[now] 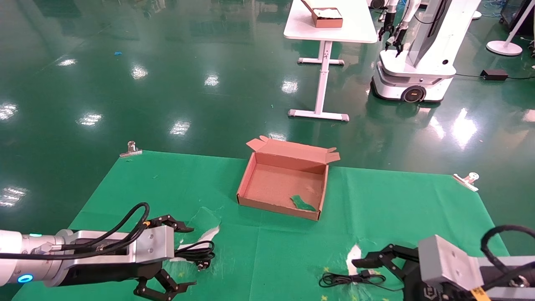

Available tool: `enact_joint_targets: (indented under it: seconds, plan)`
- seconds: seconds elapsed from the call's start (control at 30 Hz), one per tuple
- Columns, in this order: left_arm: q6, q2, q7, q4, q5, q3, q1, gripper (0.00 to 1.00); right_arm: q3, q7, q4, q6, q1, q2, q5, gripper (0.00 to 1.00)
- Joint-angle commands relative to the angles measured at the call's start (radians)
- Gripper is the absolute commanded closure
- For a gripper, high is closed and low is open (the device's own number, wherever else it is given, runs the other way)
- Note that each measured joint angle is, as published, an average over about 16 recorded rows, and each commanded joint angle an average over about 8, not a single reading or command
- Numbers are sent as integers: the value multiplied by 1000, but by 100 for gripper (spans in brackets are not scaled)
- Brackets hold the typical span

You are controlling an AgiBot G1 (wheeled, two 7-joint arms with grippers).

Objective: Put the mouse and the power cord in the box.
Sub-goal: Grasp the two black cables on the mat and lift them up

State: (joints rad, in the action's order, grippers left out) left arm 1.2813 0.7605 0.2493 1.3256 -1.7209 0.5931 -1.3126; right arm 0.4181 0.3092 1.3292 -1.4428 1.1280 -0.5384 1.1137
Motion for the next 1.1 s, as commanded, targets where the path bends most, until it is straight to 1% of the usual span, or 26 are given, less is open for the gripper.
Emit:
enact_joint_targets:
  seconds: [0.03, 0.13, 0.27, 0.33, 0.43, 0.6, 0.8, 1.1]
  plan:
    - [3, -5, -5, -4, 1, 1, 1, 0, 2, 1, -6, -4, -3, -1, -1, 0]
    - [-20, 26, 48, -3, -136, 41, -11, 0, 3, -7, -11, -2, -10, -4, -2, 0]
    - [-50, 95, 153, 2, -339, 99, -27, 0, -6, -30, -10, 9, -18, -6, -12, 0]
    - [-53, 128, 201, 2, -416, 120, -31, 0, -13, -42, -7, 15, -21, -4, -18, 0]
    - [-42, 170, 269, -8, -494, 143, -37, 0, -21, -50, -3, 23, -30, 4, -25, 0]
    - [-41, 235, 337, -45, -599, 175, -47, 0, -26, -51, 2, 33, -50, 19, -29, 0]
    - [-81, 293, 377, -111, -702, 201, -48, 0, -29, -52, 3, 35, -56, 29, -31, 0]
    - [-113, 330, 379, -172, -741, 214, -51, 0, -25, -42, 3, 43, -62, 24, -27, 0]
